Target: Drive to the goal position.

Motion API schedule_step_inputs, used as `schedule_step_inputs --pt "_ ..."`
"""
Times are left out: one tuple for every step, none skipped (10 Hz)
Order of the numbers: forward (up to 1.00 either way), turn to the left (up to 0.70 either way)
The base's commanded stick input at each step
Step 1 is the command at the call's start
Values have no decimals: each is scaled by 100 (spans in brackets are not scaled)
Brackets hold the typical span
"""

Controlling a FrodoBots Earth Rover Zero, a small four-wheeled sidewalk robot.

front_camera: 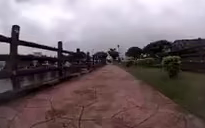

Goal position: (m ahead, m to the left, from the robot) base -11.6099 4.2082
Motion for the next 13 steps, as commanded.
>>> schedule_step_inputs --pt "100 0" --pt "100 0" --pt "100 0" --pt "100 0" --pt "100 0" --pt "100 0" --pt "100 0" --pt "100 0" --pt "100 0" --pt "100 0" --pt "100 0" --pt "100 0" --pt "100 0"
